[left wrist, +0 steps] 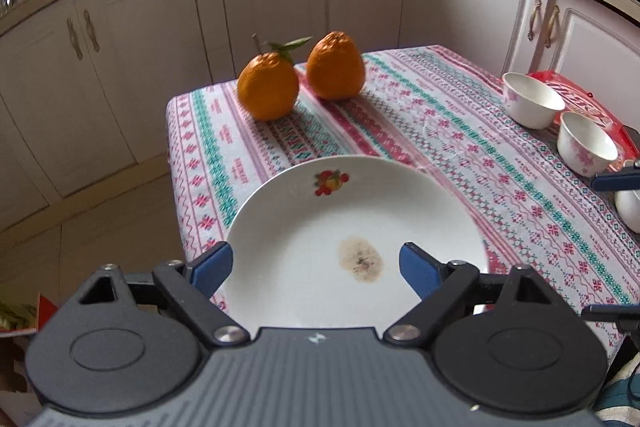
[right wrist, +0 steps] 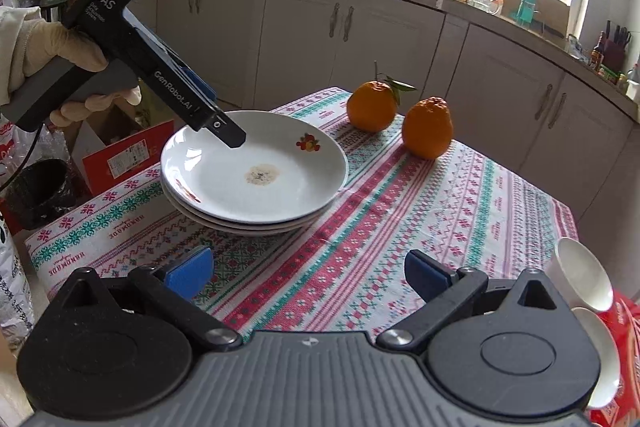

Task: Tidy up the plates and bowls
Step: 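Open the left gripper and pull it away from the stack, then grasp the rim of a plain white bowl with the right gripper, then carry the white bowl with the right gripper and set it beside the plate stack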

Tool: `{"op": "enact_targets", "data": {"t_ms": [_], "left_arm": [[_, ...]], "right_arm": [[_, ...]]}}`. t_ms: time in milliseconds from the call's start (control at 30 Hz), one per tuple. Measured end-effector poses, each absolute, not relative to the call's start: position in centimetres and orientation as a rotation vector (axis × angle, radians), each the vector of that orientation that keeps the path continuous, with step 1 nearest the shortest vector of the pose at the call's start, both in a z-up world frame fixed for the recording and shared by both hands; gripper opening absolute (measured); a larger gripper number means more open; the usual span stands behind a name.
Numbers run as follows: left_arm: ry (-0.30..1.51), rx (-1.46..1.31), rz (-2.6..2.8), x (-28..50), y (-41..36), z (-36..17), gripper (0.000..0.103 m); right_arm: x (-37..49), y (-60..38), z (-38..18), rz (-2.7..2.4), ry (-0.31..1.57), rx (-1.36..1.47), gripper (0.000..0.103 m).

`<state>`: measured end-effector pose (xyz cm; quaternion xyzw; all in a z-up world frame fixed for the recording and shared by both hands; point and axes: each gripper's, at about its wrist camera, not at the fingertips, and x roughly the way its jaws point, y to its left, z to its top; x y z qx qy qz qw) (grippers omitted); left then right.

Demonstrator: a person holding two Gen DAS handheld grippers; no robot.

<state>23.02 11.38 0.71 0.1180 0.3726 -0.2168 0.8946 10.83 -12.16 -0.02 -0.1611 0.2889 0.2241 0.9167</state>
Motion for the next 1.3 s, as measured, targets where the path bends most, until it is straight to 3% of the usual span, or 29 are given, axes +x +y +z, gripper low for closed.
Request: {"op": "enact_targets", "data": {"t_ms": [333,667,1067,1300], "left_arm": [[0.578,0.354,-0.675,15.2,0.5,0.7,0.095],[0.56,0.371,-0.924,10.5,-10.4,-2.8,0.095],[0.595,0.354,-1.058,9.2,-17.8,-5.9,0.095],[0.577,0.356,-1.071,9.2,-18.8,-6.2,0.091]], "right_arm": [[7.0,-21.9,1.5,0.197,0.56,-0.302,0.103],[4.5,-32.6,0.5,0.048,0.612,-0.095,0.103],[5.3,-37.3,-2.7,0.092,0.711,0.103,0.102],[6.2,-38.3,-3.6,0.132,0.751,0.167,0.082]]}}
